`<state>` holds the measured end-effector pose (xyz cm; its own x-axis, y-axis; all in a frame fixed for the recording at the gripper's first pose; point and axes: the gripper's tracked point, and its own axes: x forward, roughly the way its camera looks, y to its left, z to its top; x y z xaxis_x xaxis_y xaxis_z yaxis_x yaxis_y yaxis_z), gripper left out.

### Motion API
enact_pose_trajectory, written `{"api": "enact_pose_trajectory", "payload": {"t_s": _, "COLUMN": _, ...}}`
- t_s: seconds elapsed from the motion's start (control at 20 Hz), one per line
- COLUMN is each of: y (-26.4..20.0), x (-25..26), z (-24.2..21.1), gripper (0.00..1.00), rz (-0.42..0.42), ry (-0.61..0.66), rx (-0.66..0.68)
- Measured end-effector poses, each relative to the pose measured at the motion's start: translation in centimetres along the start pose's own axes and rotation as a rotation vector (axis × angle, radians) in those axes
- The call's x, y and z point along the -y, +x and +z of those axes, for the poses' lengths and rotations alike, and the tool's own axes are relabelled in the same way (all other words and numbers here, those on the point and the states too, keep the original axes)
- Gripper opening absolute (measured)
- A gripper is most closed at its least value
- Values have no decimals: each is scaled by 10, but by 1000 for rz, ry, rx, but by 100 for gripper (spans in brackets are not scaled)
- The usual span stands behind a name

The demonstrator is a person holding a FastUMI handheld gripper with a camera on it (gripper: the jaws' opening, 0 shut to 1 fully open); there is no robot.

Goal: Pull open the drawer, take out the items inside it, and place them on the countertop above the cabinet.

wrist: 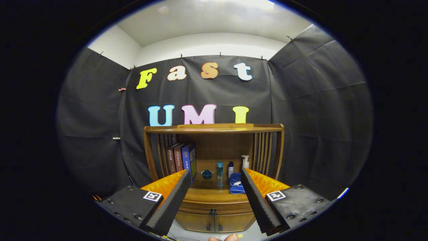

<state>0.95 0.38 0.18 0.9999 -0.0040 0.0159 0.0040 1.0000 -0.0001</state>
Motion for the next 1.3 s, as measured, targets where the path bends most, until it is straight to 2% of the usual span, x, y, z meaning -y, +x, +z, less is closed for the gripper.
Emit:
{"api": "enact_pose_trajectory", "payload": {"t_s": 0.2, "y": 12, "x": -1, "z": -7, "gripper": 97, "rz": -11, "ry": 9, "rx": 39}}
{"api": "enact_pose_trajectory", "payload": {"t_s": 0.4, "y": 39, "x": 1, "z": -51, "gripper": 97, "rz": -32, "ry": 28, "rx": 40}}
{"api": "enact_pose_trajectory", "payload": {"t_s": 0.65, "y": 94, "x": -9, "z": -144, "gripper": 99, "rz": -12, "ry": 23, "rx": -23}}
{"api": "enact_pose_trajectory", "payload": {"t_s": 0.9, "y": 128, "x": -12, "z": -250, "gripper": 99, "rz": 20, "ry": -11, "rx": -117}}
{"api": "enact_pose_trajectory", "payload": {"t_s": 1.3, "y": 164, "x": -6, "z": -376, "gripper": 99, "rz": -34, "ry": 33, "rx": -277}}
